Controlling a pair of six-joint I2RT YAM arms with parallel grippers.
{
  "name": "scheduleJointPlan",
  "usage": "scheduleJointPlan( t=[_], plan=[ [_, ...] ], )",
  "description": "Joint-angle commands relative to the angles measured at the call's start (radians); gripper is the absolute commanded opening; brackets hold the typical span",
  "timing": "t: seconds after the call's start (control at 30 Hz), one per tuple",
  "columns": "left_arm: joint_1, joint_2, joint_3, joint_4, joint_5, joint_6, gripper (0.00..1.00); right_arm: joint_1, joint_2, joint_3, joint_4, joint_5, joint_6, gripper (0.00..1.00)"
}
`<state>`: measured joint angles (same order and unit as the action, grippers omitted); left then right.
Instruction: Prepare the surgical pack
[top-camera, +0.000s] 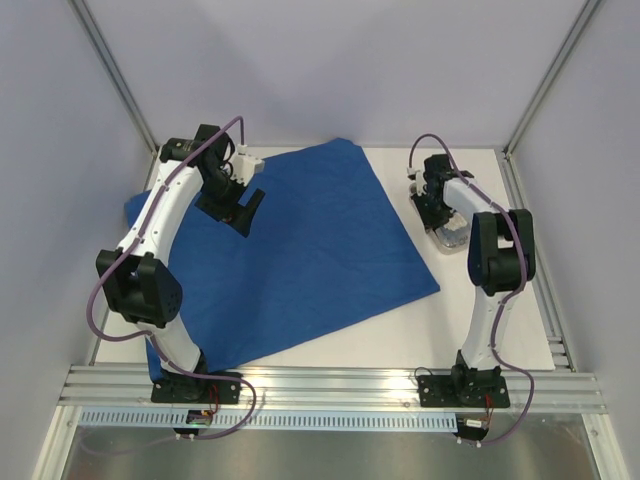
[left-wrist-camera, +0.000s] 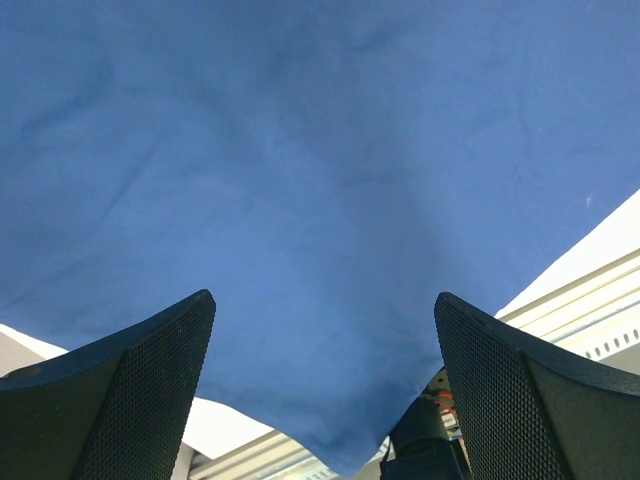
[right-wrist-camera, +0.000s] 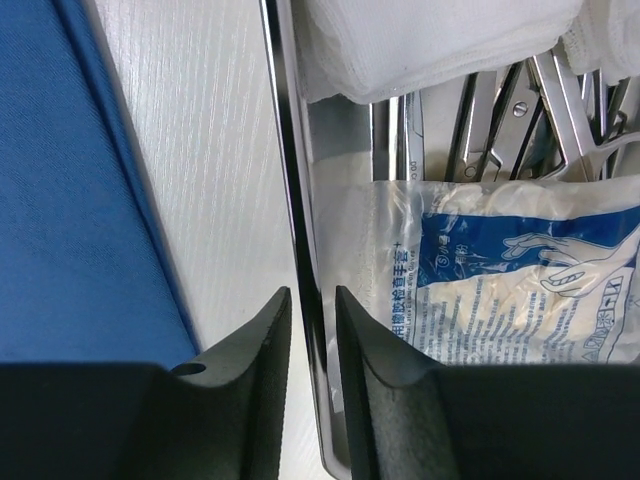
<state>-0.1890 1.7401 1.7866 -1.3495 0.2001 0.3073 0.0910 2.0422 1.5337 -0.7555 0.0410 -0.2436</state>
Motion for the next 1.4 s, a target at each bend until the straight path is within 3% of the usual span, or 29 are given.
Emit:
scheduleJointPlan(
  t=[0.0, 0.17, 0.57, 0.97, 1.37],
  plan=[
    [0.000, -0.005, 0.014, -0.013, -0.007, -0.016, 1.00, 0.012, 0.016, -0.004, 0.045, 0.031, -0.052, 0.22],
    [0.000, -0.011, -0.010, 0.001, -0.007, -0.014, 1.00, 0.024, 0.019, -0.001, 0.041, 0.059, -0.066, 0.13],
    [0.002, 0.006, -0.009, -0.002, -0.010, -0.019, 1.00, 0.056, -0.007, 0.006, 0.012, 0.069, -0.125, 0.01],
    [0.008, 0.018, -0.071, 0.061, -0.017, -0.011, 1.00, 0.105, -0.065, 0.032, -0.019, 0.088, -0.172, 0.00],
    [0.071, 0.137, -0.253, 0.273, -0.195, -0.045, 0.96, 0.214, -0.057, 0.086, -0.033, 0.166, -0.117, 0.00]
  ],
)
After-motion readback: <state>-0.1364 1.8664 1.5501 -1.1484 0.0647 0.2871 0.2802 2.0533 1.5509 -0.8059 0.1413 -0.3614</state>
